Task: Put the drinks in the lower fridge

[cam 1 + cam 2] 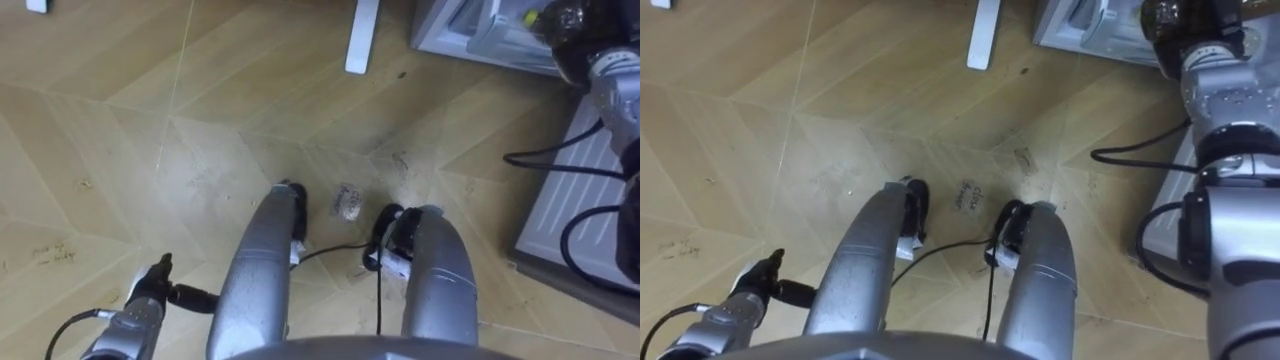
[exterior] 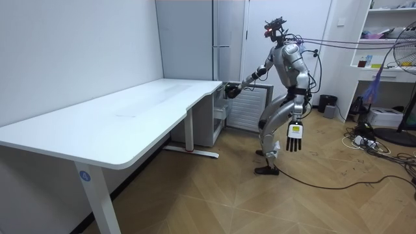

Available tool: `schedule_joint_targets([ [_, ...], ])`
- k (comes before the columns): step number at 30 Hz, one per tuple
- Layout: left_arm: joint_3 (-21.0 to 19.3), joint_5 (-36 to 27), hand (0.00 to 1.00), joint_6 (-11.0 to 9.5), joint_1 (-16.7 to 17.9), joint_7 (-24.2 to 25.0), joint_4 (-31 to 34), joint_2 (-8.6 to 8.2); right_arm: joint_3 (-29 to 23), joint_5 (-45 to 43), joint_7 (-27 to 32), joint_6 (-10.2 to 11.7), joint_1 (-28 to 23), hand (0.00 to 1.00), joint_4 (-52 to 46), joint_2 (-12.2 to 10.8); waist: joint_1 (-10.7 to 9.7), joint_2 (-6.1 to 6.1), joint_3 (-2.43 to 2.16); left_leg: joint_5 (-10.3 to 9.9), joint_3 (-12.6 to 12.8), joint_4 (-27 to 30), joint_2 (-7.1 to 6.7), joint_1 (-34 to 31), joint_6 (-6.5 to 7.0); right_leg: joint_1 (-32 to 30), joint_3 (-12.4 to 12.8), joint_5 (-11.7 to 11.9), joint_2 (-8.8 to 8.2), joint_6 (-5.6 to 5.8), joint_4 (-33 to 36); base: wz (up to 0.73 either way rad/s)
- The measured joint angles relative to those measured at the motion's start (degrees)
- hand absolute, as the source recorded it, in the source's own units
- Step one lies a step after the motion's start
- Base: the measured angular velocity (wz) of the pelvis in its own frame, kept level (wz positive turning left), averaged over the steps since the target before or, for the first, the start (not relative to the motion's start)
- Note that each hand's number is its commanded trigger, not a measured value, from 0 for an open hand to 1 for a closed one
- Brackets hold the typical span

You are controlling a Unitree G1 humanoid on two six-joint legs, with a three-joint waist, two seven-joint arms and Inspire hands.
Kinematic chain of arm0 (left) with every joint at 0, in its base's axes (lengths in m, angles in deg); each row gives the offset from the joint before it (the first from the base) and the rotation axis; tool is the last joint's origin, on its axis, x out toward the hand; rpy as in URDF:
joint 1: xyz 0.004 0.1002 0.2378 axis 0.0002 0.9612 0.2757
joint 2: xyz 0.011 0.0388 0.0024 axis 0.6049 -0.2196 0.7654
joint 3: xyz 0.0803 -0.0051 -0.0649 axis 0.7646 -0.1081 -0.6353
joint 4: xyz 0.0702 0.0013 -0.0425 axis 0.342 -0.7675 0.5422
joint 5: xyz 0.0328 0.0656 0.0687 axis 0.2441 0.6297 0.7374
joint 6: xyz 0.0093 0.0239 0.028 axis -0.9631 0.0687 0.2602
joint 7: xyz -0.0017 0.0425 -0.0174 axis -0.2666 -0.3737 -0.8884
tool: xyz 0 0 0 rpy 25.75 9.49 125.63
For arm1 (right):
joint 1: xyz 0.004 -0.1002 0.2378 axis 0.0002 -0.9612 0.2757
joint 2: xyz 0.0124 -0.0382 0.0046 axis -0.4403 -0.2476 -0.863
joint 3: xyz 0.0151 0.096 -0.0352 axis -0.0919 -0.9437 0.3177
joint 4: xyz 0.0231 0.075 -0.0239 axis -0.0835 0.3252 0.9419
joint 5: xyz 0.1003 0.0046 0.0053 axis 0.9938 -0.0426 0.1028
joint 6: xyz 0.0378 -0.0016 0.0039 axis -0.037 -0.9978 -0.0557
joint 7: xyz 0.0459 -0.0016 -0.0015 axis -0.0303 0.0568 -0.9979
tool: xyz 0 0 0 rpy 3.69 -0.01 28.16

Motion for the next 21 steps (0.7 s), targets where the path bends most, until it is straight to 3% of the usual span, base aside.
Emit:
schedule_joint_targets([
  [6,-0.21,0.00,0.00,0.54,2.04,1.27,0.00,0.42,-0.01,0.00,1.02,0.00,-0.02,0.00,0.00,0.07,0.04,0.05,-0.02,-0.81,0.00,0.83,0.06,0.03,0.41,0.35,0.01,-0.21,0.02,0.45,0.08,-0.02],
  [14,-0.28,0.06,0.00,0.89,2.14,1.88,0.46,0.42,-0.03,0.09,3.14,0.02,-0.01,0.00,-0.01,1.06,1.43,0.35,-0.22,-1.70,0.03,1.82,-0.57,0.38,0.87,0.78,0.31,-0.99,-0.62,1.24,1.03,0.02],
  [21,-0.30,0.16,0.00,0.95,3.22,0.92,0.93,0.42,0.03,0.03,4.13,0.70,-0.19,0.00,-0.31,1.60,1.34,0.33,-0.24,-1.99,0.02,1.78,-0.96,1.78,1.21,2.28,0.36,-1.46,-0.96,1.65,1.00,0.00],
])
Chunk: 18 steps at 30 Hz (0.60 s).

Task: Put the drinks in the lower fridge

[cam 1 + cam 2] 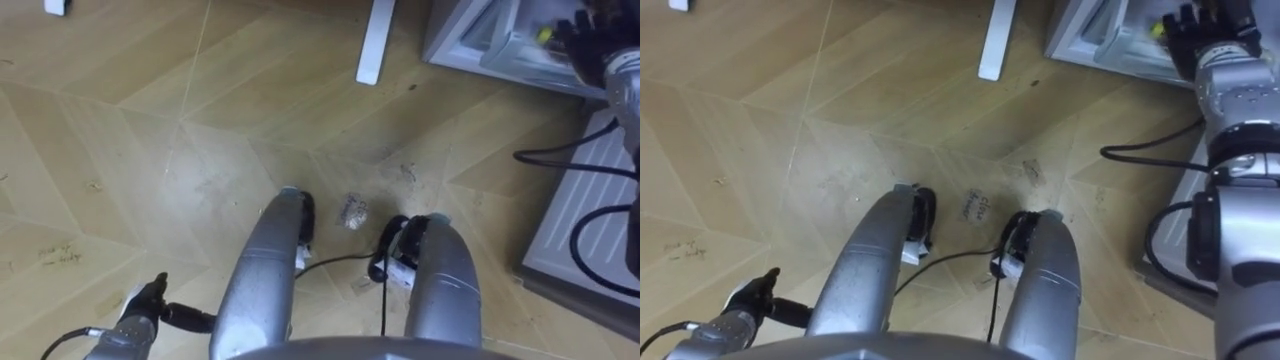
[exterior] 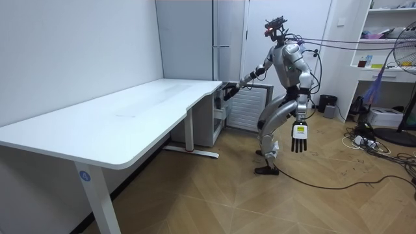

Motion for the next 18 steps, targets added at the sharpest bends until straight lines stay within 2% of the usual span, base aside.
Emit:
schedule_joint_targets([
  [11,0.32,-0.06,0.00,0.17,0.19,0.03,-0.02,0.01,0.63,-0.23,1.20,-0.04,-0.42,0.00,0.05,0.00,-0.17,-0.16,0.04,-0.28,0.04,-0.41,-0.18,1.38,-0.04,1.40,-0.23,-0.51,-0.31,0.50,-0.27,0.01],
  [18,0.26,-0.13,0.00,0.18,0.30,0.07,0.22,0.00,0.54,-1.27,-1.07,-0.04,-0.72,0.00,3.20,0.18,-0.28,-0.29,0.06,-0.27,-0.13,-1.35,0.26,3.06,0.02,3.25,-0.30,-0.29,0.62,0.75,-1.96,-0.04],
])
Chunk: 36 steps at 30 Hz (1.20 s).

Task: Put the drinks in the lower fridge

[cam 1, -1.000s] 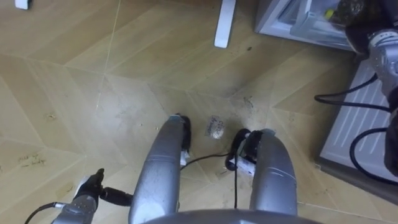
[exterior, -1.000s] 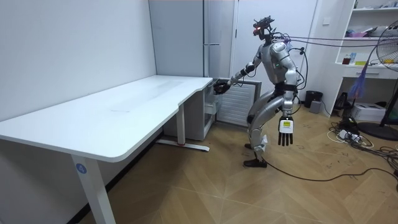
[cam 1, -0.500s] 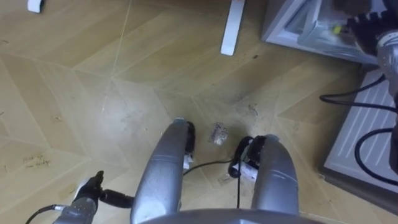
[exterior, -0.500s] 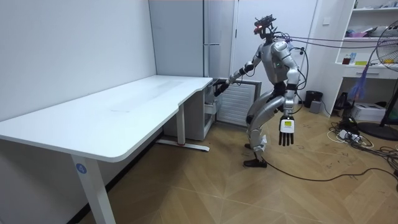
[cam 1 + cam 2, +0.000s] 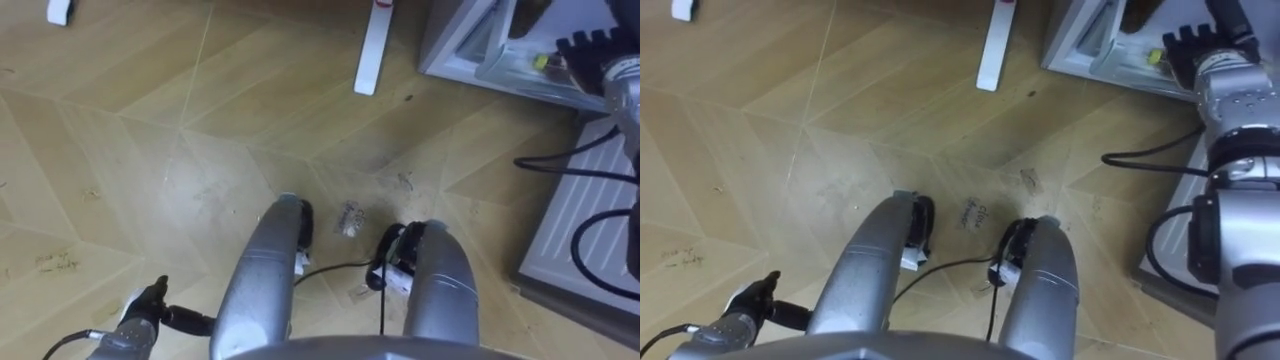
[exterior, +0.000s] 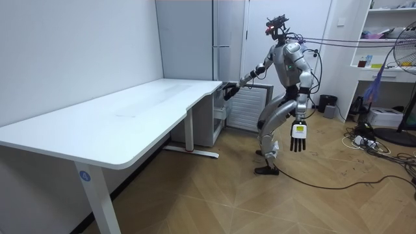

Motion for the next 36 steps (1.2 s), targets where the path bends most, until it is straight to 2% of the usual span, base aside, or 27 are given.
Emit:
schedule_joint_targets([
  [4,-1.00,-0.09,0.00,-0.04,0.01,0.05,0.06,0.00,-0.02,-0.93,-1.70,-0.04,-2.38,0.00,0.11,0.64,0.06,-0.07,-0.01,-0.08,0.04,-1.56,0.63,2.27,0.04,2.59,-0.19,0.86,1.02,0.00,-2.63,-0.08],
  [8,-3.13,0.13,0.00,0.04,0.01,0.11,-0.37,-0.04,-0.22,-4.80,-3.20,-0.03,-5.21,0.00,-0.06,1.66,-0.28,-0.42,-0.01,-0.18,0.32,-3.69,0.67,6.09,0.04,6.20,-0.15,1.15,1.30,0.05,-4.77,-0.04],
  [12,-4.24,0.00,0.00,-0.15,-0.03,1.31,-1.98,0.22,-0.50,-7.12,-5.46,-0.02,-10.70,0.00,-2.51,1.77,-1.17,-0.71,-0.14,-0.42,0.26,-5.95,1.38,10.36,-0.23,10.87,-0.75,1.45,2.30,0.17,-7.98,-0.05],
  [14,-5.48,-0.13,0.00,-0.28,0.98,1.78,-1.82,0.32,-0.50,-9.39,-7.41,-0.05,-14.88,0.00,-3.36,1.77,-1.33,-0.71,-0.55,-0.43,0.10,-7.84,2.14,12.73,-0.38,13.76,-1.17,2.32,3.52,0.21,-11.14,-0.10],
  [18,-5.61,-0.05,0.00,-0.48,1.54,1.75,-1.79,0.46,-0.60,-11.77,-7.95,0.04,-19.06,0.00,-4.29,1.72,-1.63,-0.34,-1.02,-0.39,0.37,-10.30,2.42,16.11,-0.45,17.16,-1.11,3.14,4.31,0.51,-14.29,-0.08],
  [21,-5.24,-0.05,0.00,-1.25,1.71,1.72,-2.84,0.38,-0.45,-12.24,-8.72,0.28,-23.53,0.00,-4.40,-0.13,-1.84,-0.02,-1.28,-0.20,0.35,-13.56,2.63,21.05,-0.54,22.61,-1.79,3.87,4.95,0.81,-18.41,0.00],
  [23,-5.26,-0.24,0.00,-1.31,1.79,1.69,-3.91,-0.28,-0.48,-13.05,-8.91,0.33,-25.91,0.00,-4.43,-1.61,-2.24,0.48,-1.62,-0.20,0.44,-15.75,2.60,24.34,-0.54,25.98,-1.99,4.23,5.26,1.17,-20.98,0.00],
  [26,-5.37,-1.20,0.00,-1.59,2.17,1.68,-3.55,-0.65,-0.60,-14.14,-8.83,0.62,-28.40,0.00,-5.22,-2.68,-2.79,0.95,-1.96,-0.12,0.88,-17.67,2.46,26.30,-0.49,27.62,-1.76,4.47,5.35,1.43,-22.70,-0.03],
  [28,-5.44,-1.06,0.00,-1.63,2.15,1.61,-3.32,-0.75,-0.60,-14.10,-8.25,1.10,-29.85,0.00,-7.13,-3.71,-2.93,1.23,-2.06,-0.06,0.98,-18.47,2.45,26.69,-0.56,27.87,-1.71,4.55,5.44,1.47,-23.38,-0.05],
  [32,-5.45,-1.08,0.00,-2.13,2.14,1.43,-3.46,-1.59,-0.63,-14.46,-7.11,2.53,-32.84,0.00,-7.23,-7.19,-3.48,1.81,-2.20,0.28,0.89,-21.84,2.54,30.54,-0.98,32.02,-2.09,5.22,6.28,1.64,-27.50,0.00],
  [36,-5.97,-1.11,0.00,-3.05,2.35,1.07,-3.48,-3.55,-0.62,-15.04,-6.57,2.52,-35.79,0.00,-7.04,-9.63,-4.26,2.60,-2.15,0.44,1.38,-25.73,2.15,35.60,-0.94,36.76,-2.15,5.59,6.33,2.16,-30.72,-0.01],
])
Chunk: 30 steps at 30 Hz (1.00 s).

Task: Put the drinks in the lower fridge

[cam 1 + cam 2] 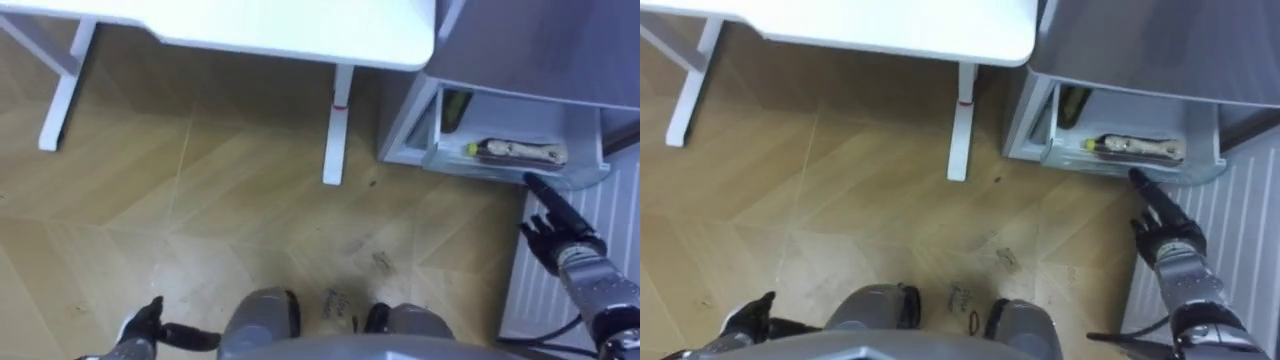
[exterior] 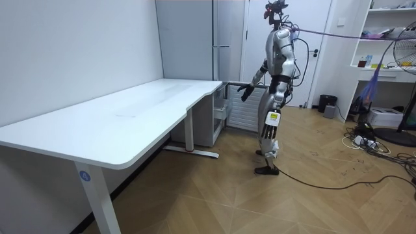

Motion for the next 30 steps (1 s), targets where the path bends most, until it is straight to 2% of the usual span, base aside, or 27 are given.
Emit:
schedule_joint_targets([
  [2,-2.94,0.13,0.00,-0.52,0.49,-0.45,0.04,-0.83,-0.31,-0.54,-0.03,-0.01,-1.17,0.00,-0.04,-0.85,-0.55,-0.07,0.03,0.13,0.29,-2.22,-0.23,2.80,-0.05,2.40,-0.01,0.10,0.00,0.18,-1.69,-0.04],
  [4,-4.14,0.09,0.00,-0.69,0.68,-1.74,0.17,-1.24,-0.34,-0.58,-0.12,0.00,-2.36,0.00,-0.10,-1.05,-0.79,-0.24,0.03,0.27,0.43,-3.32,-0.27,4.75,-0.13,4.21,0.08,0.26,0.25,0.40,-3.15,-0.03],
  [10,-5.47,-0.05,0.00,-2.13,1.22,-2.80,0.17,-2.53,-0.46,-0.84,-0.64,0.13,-6.38,0.00,-0.20,-2.42,-0.96,-0.81,-0.12,0.54,1.16,-7.83,-0.08,10.91,-0.55,10.50,0.20,1.37,1.30,0.68,-8.93,-0.06],
  [15,-8.28,-0.02,0.00,-2.42,2.05,-2.80,0.00,-4.14,-1.14,-7.30,-1.09,0.13,-9.20,0.00,0.10,-3.34,-1.78,-1.12,-0.37,0.57,1.35,-10.52,-0.24,15.42,-0.60,15.25,0.29,1.98,1.70,1.01,-12.62,-0.01],
  [20,-10.10,0.27,0.00,-2.40,2.82,-2.82,-0.63,-4.55,-2.55,-7.31,-3.78,-0.24,-12.04,0.00,4.20,-6.67,-2.00,-1.79,-0.16,0.65,1.63,-12.78,-0.27,19.75,-0.73,18.83,0.96,2.07,2.06,1.12,-14.77,-0.07],
  [23,-13.28,1.96,0.00,-2.40,3.03,-3.00,-1.52,-6.11,-5.14,-7.66,-5.26,-0.36,-12.40,0.00,7.50,-8.48,-1.91,-1.56,-0.12,0.65,1.64,-13.67,-0.21,21.50,-0.73,19.64,2.05,2.08,2.26,1.11,-14.78,-0.17],
  [26,-13.47,2.50,0.00,-2.40,2.91,-3.26,-2.99,-6.47,-5.26,-7.72,-7.10,-0.53,-13.27,0.00,9.17,-9.52,-2.25,-1.19,0.10,0.65,1.67,-13.70,-0.21,22.06,-0.73,20.31,2.05,2.08,2.28,1.11,-14.88,-0.06],
  [30,-14.10,2.20,0.00,-2.28,3.06,-3.59,-3.18,-6.58,-5.25,-8.31,-7.97,-1.57,-13.48,0.00,12.36,-10.10,-3.01,-1.22,0.11,0.65,1.75,-13.67,-0.20,22.09,-0.73,20.39,1.96,2.08,2.29,1.11,-14.94,0.03],
])
